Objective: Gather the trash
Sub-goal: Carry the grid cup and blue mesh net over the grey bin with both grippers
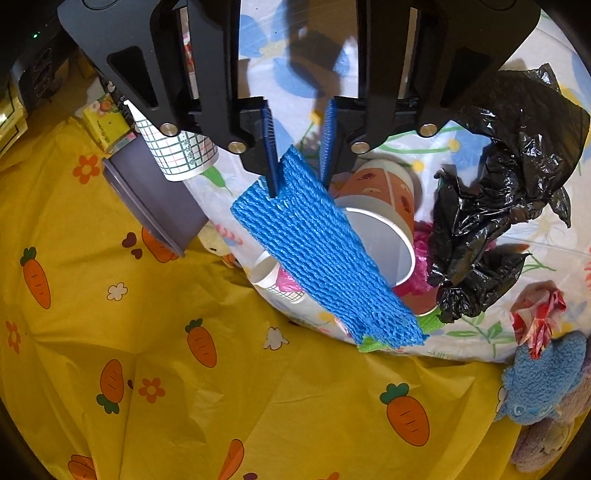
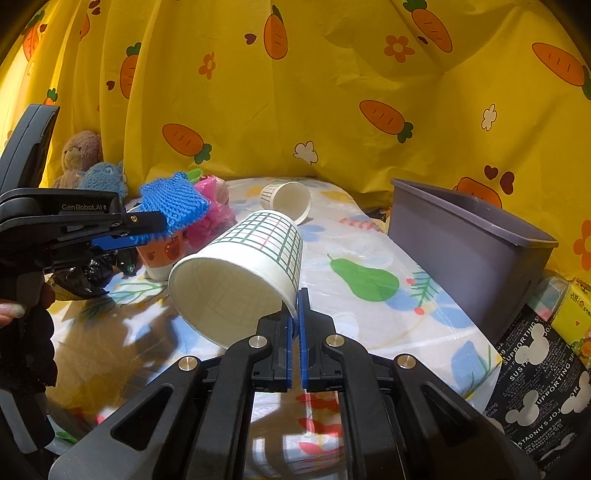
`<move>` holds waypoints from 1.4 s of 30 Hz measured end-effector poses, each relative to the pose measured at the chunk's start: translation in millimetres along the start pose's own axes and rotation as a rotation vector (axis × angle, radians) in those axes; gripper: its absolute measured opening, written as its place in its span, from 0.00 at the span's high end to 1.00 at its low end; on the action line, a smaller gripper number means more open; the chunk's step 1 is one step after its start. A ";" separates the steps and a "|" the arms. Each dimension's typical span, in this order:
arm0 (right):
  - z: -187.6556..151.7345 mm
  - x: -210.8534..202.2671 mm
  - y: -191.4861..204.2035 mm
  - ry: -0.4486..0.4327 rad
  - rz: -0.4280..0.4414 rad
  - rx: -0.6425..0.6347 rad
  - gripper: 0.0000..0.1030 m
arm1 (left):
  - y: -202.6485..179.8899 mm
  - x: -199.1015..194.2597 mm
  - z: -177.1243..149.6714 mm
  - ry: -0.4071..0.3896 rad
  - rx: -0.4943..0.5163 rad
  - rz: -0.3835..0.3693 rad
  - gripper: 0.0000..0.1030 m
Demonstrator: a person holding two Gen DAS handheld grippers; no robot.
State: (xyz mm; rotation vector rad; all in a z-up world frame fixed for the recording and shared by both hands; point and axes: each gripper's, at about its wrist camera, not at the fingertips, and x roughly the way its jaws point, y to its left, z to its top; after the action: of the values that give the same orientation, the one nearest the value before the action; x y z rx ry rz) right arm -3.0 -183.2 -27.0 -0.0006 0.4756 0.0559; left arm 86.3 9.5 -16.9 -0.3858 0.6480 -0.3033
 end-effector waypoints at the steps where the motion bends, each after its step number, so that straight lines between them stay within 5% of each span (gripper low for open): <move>1: 0.6 -0.5 -0.6 -0.001 0.000 0.000 0.96 | -0.2 0.0 0.3 -0.003 0.001 -0.001 0.92; 13: 11.7 -7.3 -16.7 -0.035 -0.013 0.037 0.96 | -47.4 -23.4 2.5 -0.100 0.218 0.030 0.96; 29: 45.9 -23.8 -67.0 -0.121 -0.171 0.112 0.96 | -125.4 -16.0 15.8 -0.110 0.378 -0.125 0.96; 42: 71.2 -5.2 -131.2 -0.106 -0.371 0.165 0.96 | -208.9 41.2 27.0 -0.030 0.488 -0.269 0.96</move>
State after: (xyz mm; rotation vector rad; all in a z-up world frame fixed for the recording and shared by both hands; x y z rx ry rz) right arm 32.1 -313.5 37.1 0.0759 0.3666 -0.3465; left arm 102.8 -184.9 72.7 -0.0064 0.4711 -0.6942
